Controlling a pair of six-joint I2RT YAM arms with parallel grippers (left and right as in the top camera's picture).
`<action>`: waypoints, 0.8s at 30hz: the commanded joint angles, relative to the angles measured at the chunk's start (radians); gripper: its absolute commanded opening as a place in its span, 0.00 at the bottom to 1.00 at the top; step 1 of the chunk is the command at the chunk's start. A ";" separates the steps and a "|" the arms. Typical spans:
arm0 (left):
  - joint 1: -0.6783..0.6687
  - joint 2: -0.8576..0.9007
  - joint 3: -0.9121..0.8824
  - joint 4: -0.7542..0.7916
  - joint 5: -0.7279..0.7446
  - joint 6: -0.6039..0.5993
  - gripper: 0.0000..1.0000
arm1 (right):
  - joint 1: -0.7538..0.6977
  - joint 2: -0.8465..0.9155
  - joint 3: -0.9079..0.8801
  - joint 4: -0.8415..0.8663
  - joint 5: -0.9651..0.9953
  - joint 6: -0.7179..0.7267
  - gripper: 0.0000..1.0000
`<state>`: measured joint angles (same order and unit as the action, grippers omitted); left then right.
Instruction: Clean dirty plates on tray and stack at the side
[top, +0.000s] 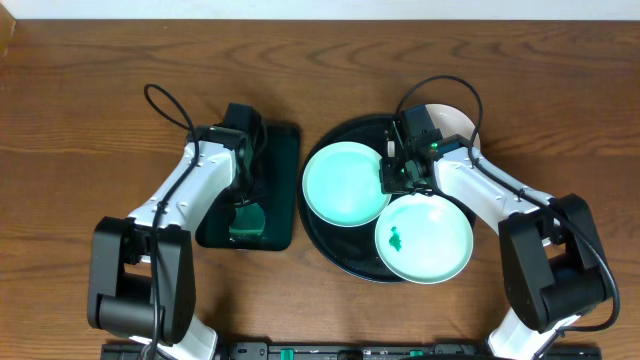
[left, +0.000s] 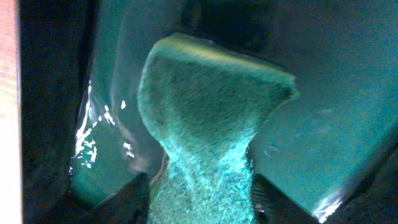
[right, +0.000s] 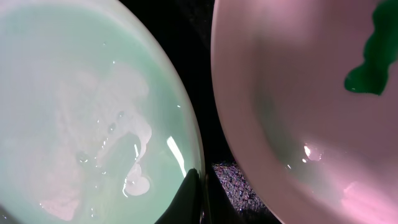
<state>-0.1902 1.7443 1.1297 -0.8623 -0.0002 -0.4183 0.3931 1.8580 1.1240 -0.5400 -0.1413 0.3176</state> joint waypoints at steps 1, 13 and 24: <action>0.024 -0.038 0.048 -0.025 -0.012 0.006 0.58 | 0.014 0.007 0.000 0.005 -0.051 -0.019 0.01; 0.214 -0.325 0.090 -0.015 -0.013 0.006 0.64 | 0.014 0.007 0.000 0.005 -0.051 -0.019 0.09; 0.365 -0.392 0.087 -0.033 -0.012 0.006 0.71 | 0.014 0.007 0.000 0.005 -0.051 -0.019 0.48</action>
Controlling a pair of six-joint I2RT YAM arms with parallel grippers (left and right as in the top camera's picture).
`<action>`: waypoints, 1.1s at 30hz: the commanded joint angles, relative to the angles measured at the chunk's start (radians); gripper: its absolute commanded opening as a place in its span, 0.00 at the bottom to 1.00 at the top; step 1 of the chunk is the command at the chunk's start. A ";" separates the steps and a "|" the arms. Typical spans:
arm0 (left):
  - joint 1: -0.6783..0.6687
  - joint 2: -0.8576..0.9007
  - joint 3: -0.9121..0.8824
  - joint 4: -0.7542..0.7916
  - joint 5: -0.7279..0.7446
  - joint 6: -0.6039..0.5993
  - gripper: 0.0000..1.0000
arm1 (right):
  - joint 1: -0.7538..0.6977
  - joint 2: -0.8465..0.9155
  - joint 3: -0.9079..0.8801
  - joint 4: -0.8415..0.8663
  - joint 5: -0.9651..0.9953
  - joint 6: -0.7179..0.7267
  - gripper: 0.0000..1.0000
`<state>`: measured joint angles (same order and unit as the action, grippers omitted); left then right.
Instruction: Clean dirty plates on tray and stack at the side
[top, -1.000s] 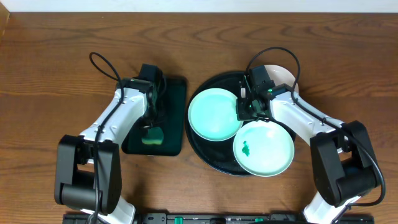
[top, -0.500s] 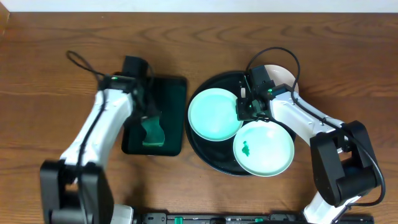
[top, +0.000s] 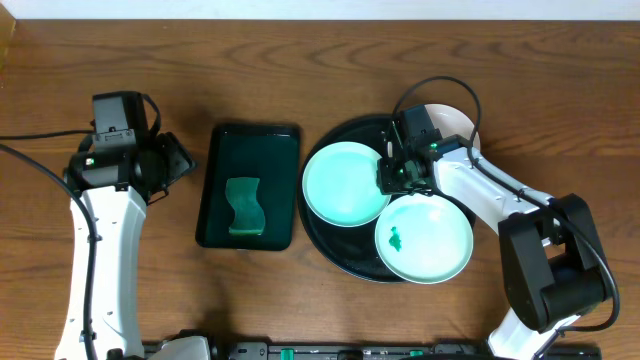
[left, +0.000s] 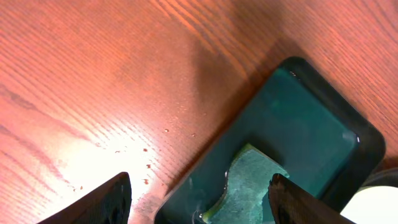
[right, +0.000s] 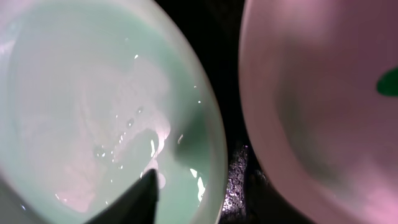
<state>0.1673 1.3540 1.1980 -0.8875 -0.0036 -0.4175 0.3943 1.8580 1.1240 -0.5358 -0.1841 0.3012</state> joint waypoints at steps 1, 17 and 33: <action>0.007 -0.002 0.019 -0.009 -0.009 0.006 0.76 | 0.013 0.007 0.000 0.001 -0.008 -0.003 0.54; 0.007 -0.002 0.017 -0.009 -0.009 0.006 0.81 | 0.013 0.007 -0.021 0.028 -0.007 -0.003 0.42; 0.007 -0.002 0.017 -0.009 -0.009 0.006 0.81 | 0.013 0.010 -0.024 0.032 0.030 -0.003 0.30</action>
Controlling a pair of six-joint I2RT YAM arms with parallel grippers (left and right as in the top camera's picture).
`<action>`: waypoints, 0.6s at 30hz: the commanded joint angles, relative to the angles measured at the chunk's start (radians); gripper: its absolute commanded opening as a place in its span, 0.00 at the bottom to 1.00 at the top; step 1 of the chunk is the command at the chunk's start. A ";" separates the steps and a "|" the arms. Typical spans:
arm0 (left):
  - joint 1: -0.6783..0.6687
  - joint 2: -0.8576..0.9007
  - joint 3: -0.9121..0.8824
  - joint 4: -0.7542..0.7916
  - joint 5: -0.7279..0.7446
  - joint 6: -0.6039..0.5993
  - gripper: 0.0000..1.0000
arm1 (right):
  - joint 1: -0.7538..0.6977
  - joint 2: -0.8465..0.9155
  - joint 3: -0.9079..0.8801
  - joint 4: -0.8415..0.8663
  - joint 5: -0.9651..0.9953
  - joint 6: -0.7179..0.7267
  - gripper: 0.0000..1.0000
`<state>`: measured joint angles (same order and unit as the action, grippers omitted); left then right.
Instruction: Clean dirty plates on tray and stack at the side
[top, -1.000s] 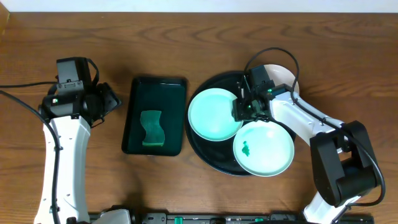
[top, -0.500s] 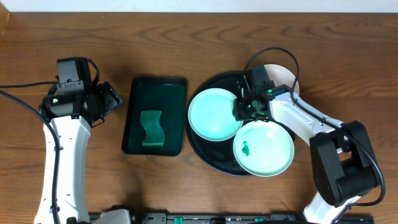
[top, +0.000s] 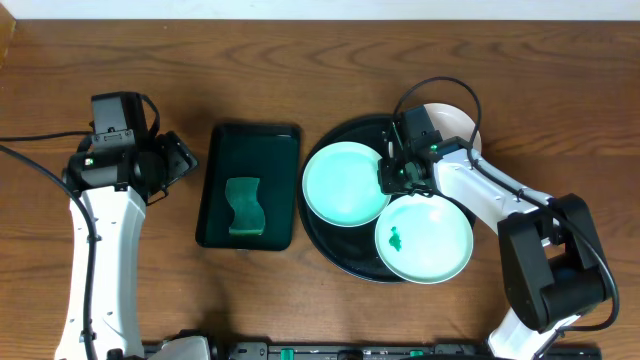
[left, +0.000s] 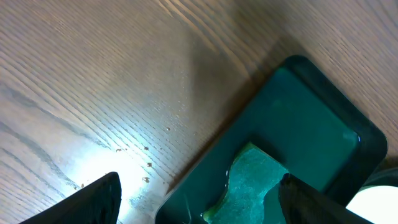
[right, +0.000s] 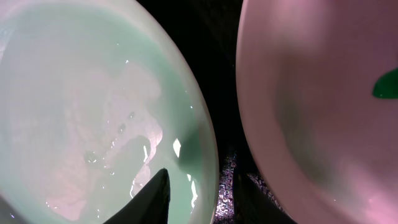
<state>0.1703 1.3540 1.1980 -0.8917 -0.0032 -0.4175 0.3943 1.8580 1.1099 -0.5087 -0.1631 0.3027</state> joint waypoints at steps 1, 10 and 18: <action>0.004 -0.002 0.017 -0.005 -0.009 0.006 0.81 | 0.013 0.011 -0.013 0.009 0.009 -0.004 0.29; 0.004 -0.002 0.017 -0.005 -0.009 0.006 0.81 | 0.013 0.011 -0.042 0.048 0.009 0.027 0.19; 0.004 -0.002 0.017 -0.005 -0.009 0.006 0.81 | 0.013 0.010 -0.041 0.048 0.001 0.026 0.01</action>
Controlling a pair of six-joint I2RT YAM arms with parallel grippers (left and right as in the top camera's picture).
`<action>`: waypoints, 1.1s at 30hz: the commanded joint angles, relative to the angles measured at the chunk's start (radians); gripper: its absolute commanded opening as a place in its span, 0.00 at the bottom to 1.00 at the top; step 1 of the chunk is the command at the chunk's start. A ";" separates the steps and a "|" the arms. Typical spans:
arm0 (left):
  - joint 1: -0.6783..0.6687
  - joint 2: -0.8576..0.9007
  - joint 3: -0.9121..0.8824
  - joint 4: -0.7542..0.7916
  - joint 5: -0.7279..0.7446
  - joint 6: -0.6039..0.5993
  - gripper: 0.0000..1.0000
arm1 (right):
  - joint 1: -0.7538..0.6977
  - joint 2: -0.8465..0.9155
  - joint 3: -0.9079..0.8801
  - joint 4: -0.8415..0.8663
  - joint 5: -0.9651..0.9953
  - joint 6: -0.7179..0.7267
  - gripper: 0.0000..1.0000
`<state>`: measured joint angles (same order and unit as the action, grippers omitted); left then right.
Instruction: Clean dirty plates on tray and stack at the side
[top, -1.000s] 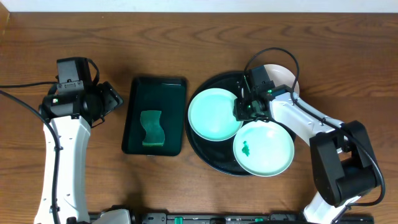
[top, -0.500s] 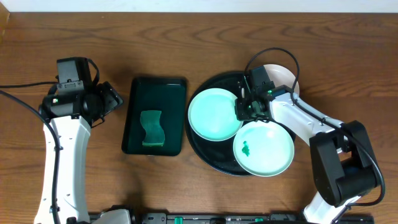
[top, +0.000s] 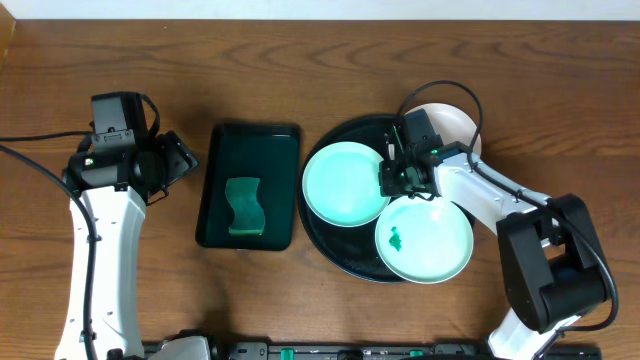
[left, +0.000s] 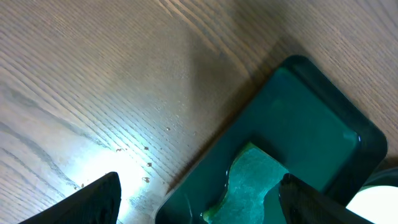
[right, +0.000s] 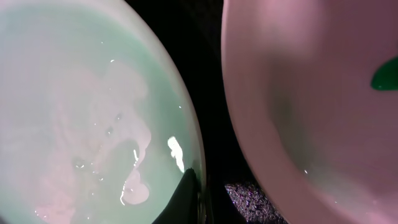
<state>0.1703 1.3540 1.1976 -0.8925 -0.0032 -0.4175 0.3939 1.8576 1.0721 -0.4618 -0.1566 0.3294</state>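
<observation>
A round black tray (top: 340, 250) holds a wet mint-green plate (top: 345, 182) and a pale plate (top: 425, 238) with a green stain (top: 396, 238). My right gripper (top: 392, 180) is at the green plate's right rim. In the right wrist view the green plate (right: 81, 112) fills the left and the stained plate (right: 311, 93) the right. There the right gripper (right: 196, 193) is shut on the green plate's rim. My left gripper (top: 175, 155) hangs open over bare table left of the basin, holding nothing.
A dark green basin (top: 250, 140) of water lies left of the tray with a green sponge (top: 245, 207) in it. The left wrist view also shows the basin (left: 298, 124) and the sponge (left: 245, 183). Another pale plate (top: 455, 125) lies on the table behind the right arm.
My right gripper's jaws stood apart across the green plate's rim and are now shut on it. The left arm, sponge and plates have not moved.
At first my left gripper was down in the basin, shut on the sponge, and the right was shut at the green plate's rim. Then the left was open left of the basin, the sponge left in the water, and the right jaws were apart. Now the right is shut again.
</observation>
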 joint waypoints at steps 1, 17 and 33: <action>0.004 -0.002 0.018 -0.004 -0.009 0.006 0.81 | 0.014 0.011 -0.003 0.001 -0.006 0.000 0.01; 0.004 -0.002 0.018 -0.004 -0.009 0.006 0.81 | 0.005 -0.064 0.008 -0.026 -0.005 0.024 0.01; 0.004 -0.002 0.018 -0.004 -0.009 0.006 0.81 | 0.004 -0.117 0.098 -0.133 -0.058 0.101 0.01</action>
<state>0.1703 1.3540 1.1980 -0.8925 -0.0032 -0.4175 0.3935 1.7710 1.1187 -0.5804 -0.1875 0.4007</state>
